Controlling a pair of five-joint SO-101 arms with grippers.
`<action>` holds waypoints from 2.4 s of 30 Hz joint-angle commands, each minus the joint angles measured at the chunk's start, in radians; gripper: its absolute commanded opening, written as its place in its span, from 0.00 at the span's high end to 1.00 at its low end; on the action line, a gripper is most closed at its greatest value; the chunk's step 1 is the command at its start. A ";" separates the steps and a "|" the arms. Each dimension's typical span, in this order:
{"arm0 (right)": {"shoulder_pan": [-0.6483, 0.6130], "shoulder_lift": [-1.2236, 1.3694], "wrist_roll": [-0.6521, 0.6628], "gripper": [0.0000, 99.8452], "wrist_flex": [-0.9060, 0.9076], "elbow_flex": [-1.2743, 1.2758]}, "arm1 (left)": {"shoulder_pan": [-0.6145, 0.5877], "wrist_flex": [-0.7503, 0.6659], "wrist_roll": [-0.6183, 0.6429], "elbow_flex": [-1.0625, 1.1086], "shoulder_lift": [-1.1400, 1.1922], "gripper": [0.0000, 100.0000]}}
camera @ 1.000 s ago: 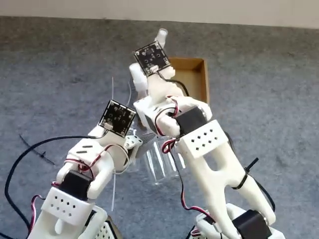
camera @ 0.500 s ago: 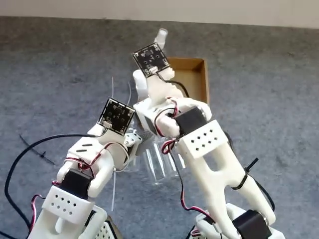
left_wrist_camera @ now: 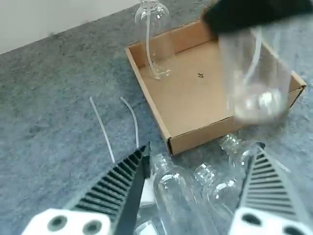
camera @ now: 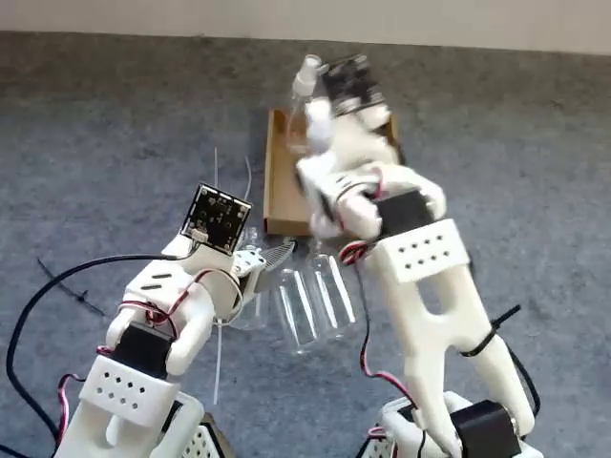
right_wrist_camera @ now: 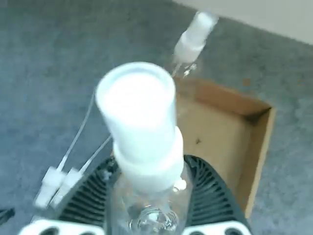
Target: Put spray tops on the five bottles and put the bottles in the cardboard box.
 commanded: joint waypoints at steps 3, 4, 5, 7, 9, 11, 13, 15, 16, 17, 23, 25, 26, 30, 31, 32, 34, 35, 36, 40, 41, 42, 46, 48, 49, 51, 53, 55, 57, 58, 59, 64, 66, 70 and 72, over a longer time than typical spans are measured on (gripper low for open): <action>0.130 -0.004 -0.008 1.00 -0.309 -0.067 | -0.012 -0.032 -0.006 0.039 -0.005 0.71; 0.137 0.005 -0.008 1.00 -0.355 -0.064 | -0.012 -0.032 -0.006 0.042 -0.005 0.71; 0.142 0.028 -0.008 1.00 -0.384 -0.064 | -0.012 -0.032 -0.006 0.045 -0.005 0.71; 0.165 0.104 -0.008 1.00 -0.417 -0.070 | -0.013 -0.032 -0.006 0.045 -0.005 0.71; 0.179 0.199 -0.008 1.00 -0.426 -0.076 | -0.018 -0.032 -0.006 0.045 -0.005 0.71; 0.197 0.278 -0.008 1.00 -0.475 -0.105 | -0.018 -0.032 -0.006 0.045 -0.005 0.71; 0.203 0.352 -0.008 1.00 -0.521 -0.142 | -0.018 -0.031 -0.006 0.045 -0.005 0.71; 0.214 0.414 -0.008 1.00 -0.550 -0.171 | -0.019 -0.031 -0.006 0.045 -0.005 0.71; 0.216 0.440 -0.008 1.00 -0.552 -0.185 | -0.019 -0.029 -0.006 0.045 -0.005 0.71; 0.219 0.461 -0.008 1.00 -0.553 -0.200 | -0.019 -0.029 -0.006 0.045 -0.005 0.71; 0.219 0.576 -0.008 1.00 -0.555 -0.292 | -0.018 -0.035 -0.006 0.067 -0.005 0.71; 0.219 0.622 -0.008 1.00 -0.555 -0.332 | -0.019 -0.035 -0.006 0.065 -0.005 0.71; 0.219 0.645 -0.008 1.00 -0.555 -0.354 | -0.021 -0.035 -0.006 0.064 -0.005 0.71; 0.219 0.705 -0.014 1.00 -0.555 -0.414 | -0.021 -0.035 -0.006 0.067 -0.005 0.71; 0.219 0.716 -0.015 1.00 -0.555 -0.427 | -0.021 -0.035 -0.006 0.067 -0.005 0.71; 0.219 0.725 -0.015 1.00 -0.555 -0.438 | -0.021 -0.035 -0.006 0.067 -0.005 0.71; 0.219 0.746 -0.017 1.00 -0.559 -0.450 | -0.021 -0.035 -0.008 0.068 -0.005 0.71; 0.219 0.760 -0.017 1.00 -0.582 -0.450 | -0.021 -0.035 -0.008 0.068 -0.005 0.71; 0.219 0.771 -0.017 1.00 -0.618 -0.450 | -0.019 -0.035 -0.008 0.068 -0.005 0.71; 0.217 0.802 -0.017 1.00 -0.713 -0.443 | -0.019 -0.035 -0.008 0.070 -0.005 0.71; 0.216 0.808 -0.017 1.00 -0.717 -0.443 | -0.019 -0.035 -0.008 0.070 -0.005 0.71; 0.216 0.816 -0.017 1.00 -0.719 -0.443 | -0.019 -0.035 -0.008 0.070 -0.005 0.71; 0.214 0.854 -0.017 1.00 -0.719 -0.447 | -0.019 -0.035 -0.008 0.070 -0.005 0.71; 0.214 0.869 -0.017 1.00 -0.719 -0.447 | -0.018 -0.035 -0.008 0.070 -0.005 0.71; 0.214 0.874 -0.017 1.00 -0.719 -0.444 | -0.018 -0.035 -0.008 0.070 -0.005 0.71; 0.214 0.877 -0.017 1.00 -0.714 -0.443 | -0.018 -0.035 -0.008 0.070 -0.005 0.71; 0.214 0.877 -0.017 0.99 -0.713 -0.443 | -0.018 -0.035 -0.008 0.070 -0.005 0.71; 0.213 0.877 -0.012 0.99 -0.711 -0.441 | -0.018 -0.035 -0.008 0.070 -0.005 0.71; 0.208 0.877 -0.011 0.99 -0.711 -0.441 | -0.018 -0.035 -0.008 0.070 -0.005 0.71; 0.206 0.877 -0.009 0.97 -0.707 -0.441 | -0.018 -0.035 -0.008 0.070 -0.005 0.71; 0.206 0.877 -0.009 0.95 -0.691 -0.441 | -0.018 -0.035 -0.008 0.070 -0.005 0.71; 0.197 0.875 -0.015 0.81 -0.624 -0.447 | -0.018 -0.035 -0.008 0.070 -0.005 0.71; 0.197 0.875 -0.015 0.78 -0.622 -0.447 | -0.018 -0.035 -0.008 0.070 -0.005 0.71; 0.197 0.875 -0.009 0.78 -0.622 -0.447 | -0.018 -0.035 -0.008 0.070 -0.005 0.71; 0.196 0.877 -0.009 0.78 -0.622 -0.447 | -0.018 -0.035 -0.008 0.070 -0.005 0.71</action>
